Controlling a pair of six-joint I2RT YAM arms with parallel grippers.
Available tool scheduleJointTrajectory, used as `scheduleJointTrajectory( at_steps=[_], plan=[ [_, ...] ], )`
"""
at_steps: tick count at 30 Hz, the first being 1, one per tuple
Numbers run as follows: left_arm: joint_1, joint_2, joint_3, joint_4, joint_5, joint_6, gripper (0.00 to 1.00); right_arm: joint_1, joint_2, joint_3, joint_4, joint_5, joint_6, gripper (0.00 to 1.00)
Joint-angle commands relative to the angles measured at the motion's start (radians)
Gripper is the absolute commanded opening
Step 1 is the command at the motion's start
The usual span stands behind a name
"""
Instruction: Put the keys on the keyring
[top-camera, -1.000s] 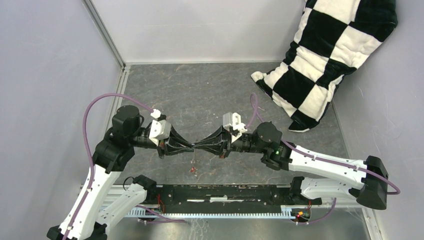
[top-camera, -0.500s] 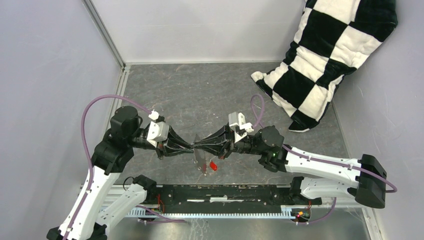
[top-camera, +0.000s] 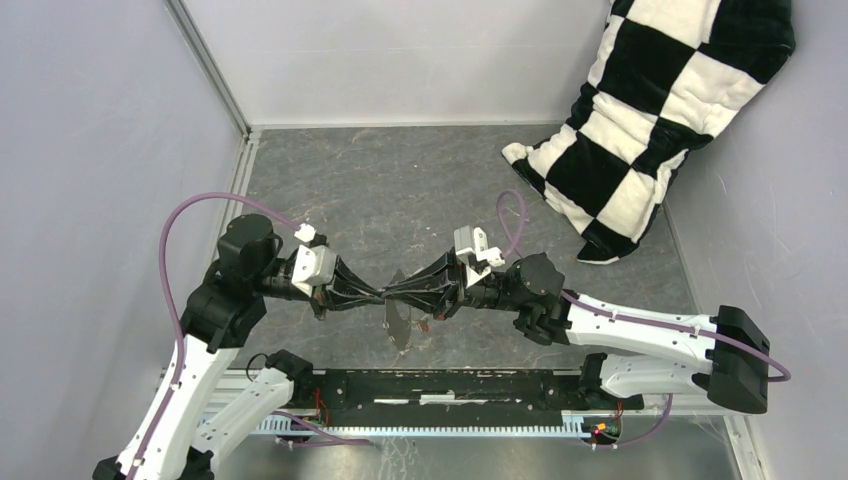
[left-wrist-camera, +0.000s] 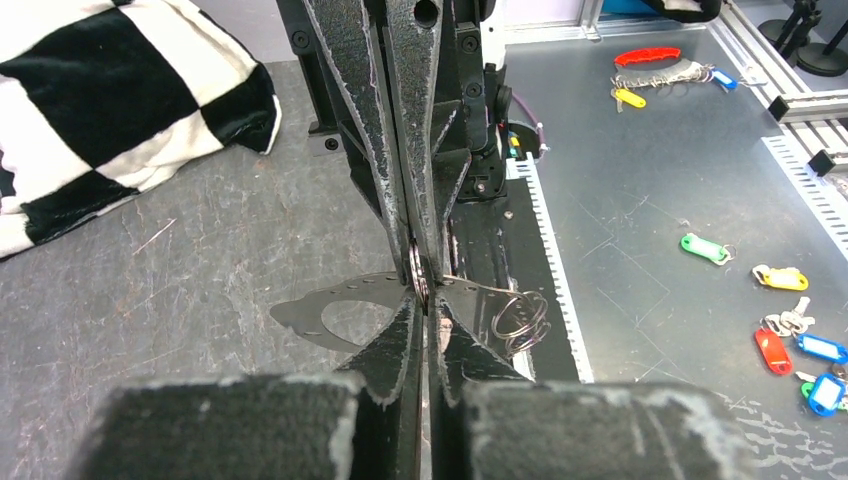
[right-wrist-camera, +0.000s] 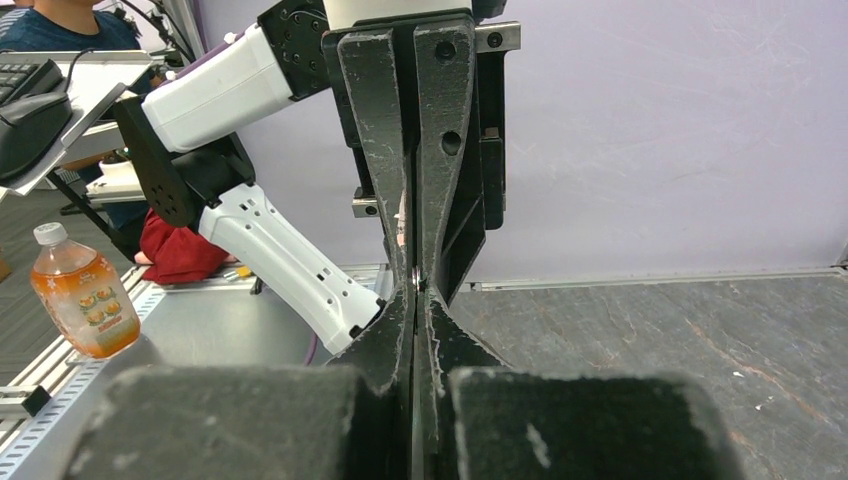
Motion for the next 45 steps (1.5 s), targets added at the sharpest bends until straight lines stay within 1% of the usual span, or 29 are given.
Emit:
scheduleJointTrajectory(
  at_steps=[1, 3, 5, 6, 8, 11, 12, 14, 15, 16, 17, 18, 19, 20, 22, 23, 25, 29, 35, 38, 42, 45],
  plan=[
    [0.001, -0.006, 0.008, 0.016, -0.002, 0.01, 0.02, 0.014, 0.001, 0.029, -0.019, 0.02, -0.038, 0.0],
    [0.001, -0.01, 0.009, -0.006, 0.0, 0.036, 0.02, 0.015, 0.0, 0.038, -0.05, 0.019, -0.053, 0.0],
    [0.0, -0.007, 0.023, -0.073, 0.013, 0.124, 0.02, 0.015, 0.002, 0.056, -0.101, 0.0, -0.07, 0.01],
    [0.001, -0.004, 0.029, -0.098, 0.012, 0.152, 0.02, 0.014, 0.003, 0.064, -0.124, -0.008, -0.073, 0.03],
    [0.0, 0.002, 0.035, -0.151, 0.003, 0.236, 0.02, 0.015, -0.002, 0.072, -0.155, -0.02, -0.082, 0.13],
    [0.001, 0.003, 0.03, -0.221, -0.012, 0.359, 0.02, 0.015, -0.023, 0.089, -0.214, -0.009, -0.111, 0.2],
    [0.001, 0.0, 0.026, -0.233, -0.017, 0.39, 0.02, 0.015, -0.028, 0.096, -0.226, -0.006, -0.119, 0.2],
    [0.0, -0.008, 0.017, -0.237, -0.025, 0.426, 0.02, 0.015, -0.032, 0.104, -0.243, -0.015, -0.13, 0.19],
    [0.001, -0.012, 0.013, -0.237, -0.029, 0.442, 0.02, 0.014, -0.032, 0.107, -0.251, -0.018, -0.133, 0.16],
    [0.001, -0.013, 0.011, -0.237, -0.028, 0.449, 0.02, 0.015, -0.029, 0.109, -0.253, -0.026, -0.135, 0.1],
    [0.0, -0.012, 0.011, -0.236, -0.029, 0.453, 0.02, 0.015, -0.025, 0.113, -0.257, -0.032, -0.135, 0.04],
    [0.001, -0.009, 0.012, -0.238, -0.03, 0.45, 0.02, 0.014, -0.021, 0.117, -0.262, -0.036, -0.136, 0.01],
    [0.001, -0.005, 0.014, -0.24, -0.034, 0.45, 0.02, 0.015, -0.019, 0.117, -0.262, -0.038, -0.135, 0.01],
    [0.001, -0.001, 0.018, -0.241, -0.041, 0.446, 0.05, 0.015, -0.019, 0.116, -0.262, -0.036, -0.133, 0.01],
    [0.001, 0.002, 0.025, -0.243, -0.063, 0.425, 0.19, 0.014, -0.024, 0.11, -0.261, -0.026, -0.135, 0.01],
    [0.001, 0.002, 0.026, -0.241, -0.072, 0.412, 0.24, 0.014, -0.03, 0.105, -0.26, -0.02, -0.135, 0.01],
    [0.001, -0.007, 0.024, -0.228, -0.09, 0.39, 0.27, 0.014, -0.036, 0.099, -0.259, -0.007, -0.138, 0.0],
    [0.001, -0.038, 0.01, -0.175, -0.117, 0.32, 0.28, 0.015, -0.046, 0.091, -0.256, 0.013, -0.142, 0.01],
    [0.0, -0.034, 0.006, -0.17, -0.094, 0.293, 0.18, 0.015, -0.043, 0.093, -0.24, 0.007, -0.138, 0.01],
    [0.001, -0.025, 0.003, -0.167, -0.065, 0.294, 0.18, 0.016, -0.037, 0.095, -0.231, 0.0, -0.133, 0.01],
    [0.001, -0.017, -0.002, -0.144, -0.038, 0.276, 0.22, 0.015, -0.034, 0.095, -0.225, -0.005, -0.131, 0.01],
    [0.001, -0.012, -0.004, -0.143, -0.038, 0.273, 0.21, 0.015, -0.033, 0.088, -0.209, -0.006, -0.125, 0.01]
  ],
)
